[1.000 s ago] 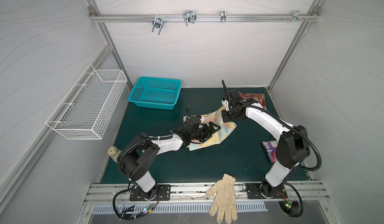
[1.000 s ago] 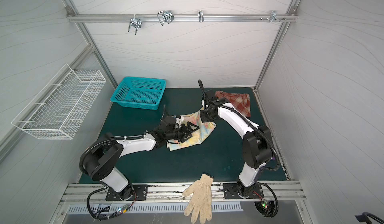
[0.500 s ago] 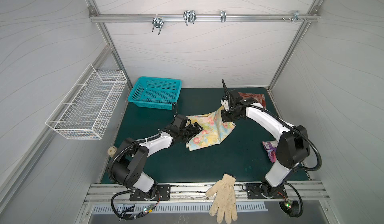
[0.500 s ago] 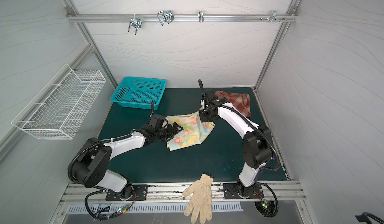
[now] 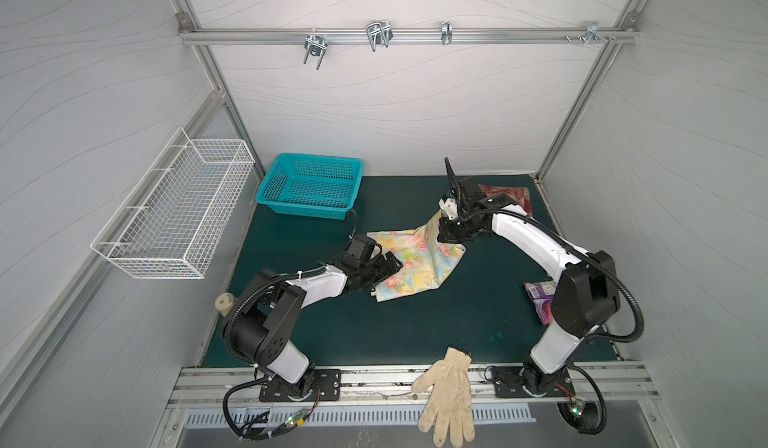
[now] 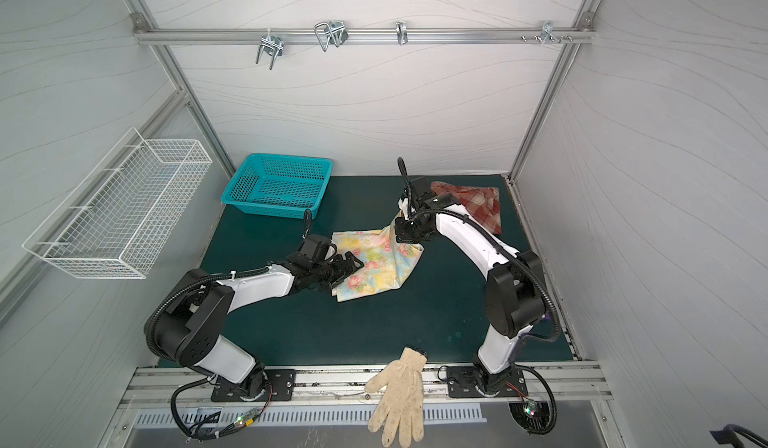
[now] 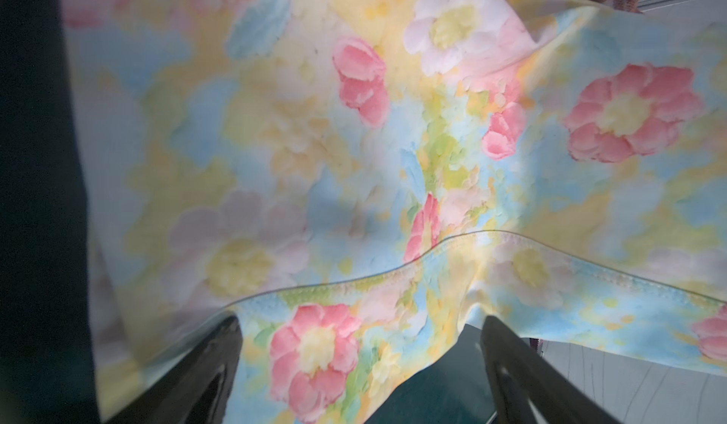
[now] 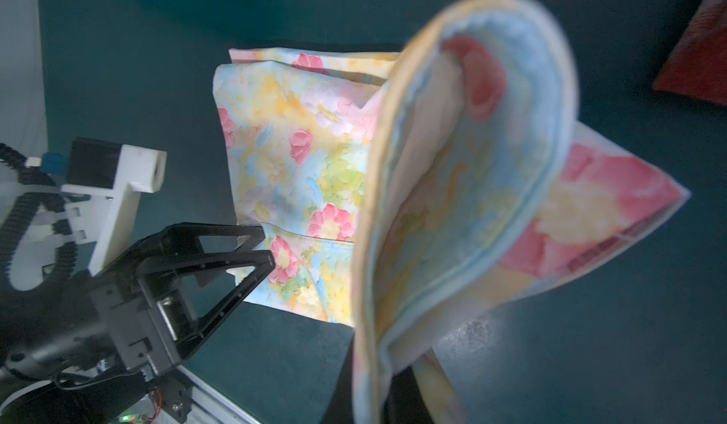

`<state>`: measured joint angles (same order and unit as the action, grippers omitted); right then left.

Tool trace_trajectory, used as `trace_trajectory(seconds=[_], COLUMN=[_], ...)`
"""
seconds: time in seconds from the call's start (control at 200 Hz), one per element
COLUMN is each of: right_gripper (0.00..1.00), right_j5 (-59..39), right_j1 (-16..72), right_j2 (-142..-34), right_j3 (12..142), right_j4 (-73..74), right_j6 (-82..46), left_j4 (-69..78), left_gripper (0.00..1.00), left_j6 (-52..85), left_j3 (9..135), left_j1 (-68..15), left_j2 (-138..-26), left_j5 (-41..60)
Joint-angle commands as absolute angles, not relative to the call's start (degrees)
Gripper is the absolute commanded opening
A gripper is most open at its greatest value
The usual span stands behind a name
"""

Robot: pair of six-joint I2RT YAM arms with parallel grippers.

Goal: Fold and stack the skirts

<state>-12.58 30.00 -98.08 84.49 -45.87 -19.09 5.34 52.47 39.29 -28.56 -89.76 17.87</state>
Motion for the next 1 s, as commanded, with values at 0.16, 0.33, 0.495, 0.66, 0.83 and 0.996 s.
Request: trace_trajectory(seconds=[0.16,0.33,0.495,0.66,0.83,0.996], right_gripper=[0.00,0.00,0.00,0.00,0.00,0.00], right_j5=[-22.21,-24.61,-26.95,-26.40,-28.29,-30.26], right_j1=[31.60,33.51,35.27,36.61,37.08,37.00], right_j2=[-100.60,-102.73,-103.23,-102.74,-104.24,-106.49], right_j3=[86.28,86.99,84.68,82.20,78.46,75.13], right_j4=[-40.42,-38.60,-34.79,-32.08,-26.37,-19.43], right_j6=[-26.44,-29.11,-32.56,-34.75,-38.43,-42.81], left_j4=[8.82,9.23,9.80,11.05,12.69,12.67], left_gripper=[0.95,0.95,0.95,0.95,0.95,0.95], left_j6=[53.35,53.57,53.77,54.10,54.92,54.86], left_j3=[36.81,36.67,37.41,37.43,37.09,36.86], left_j1=[-28.56,-28.56,-28.56,-28.56,-28.54,-28.49], left_j2=[-92.97,-92.85,-93.47,-94.50,-95.02,-94.15], left_j5=[17.90,18.01,18.45,19.24,20.03,20.20])
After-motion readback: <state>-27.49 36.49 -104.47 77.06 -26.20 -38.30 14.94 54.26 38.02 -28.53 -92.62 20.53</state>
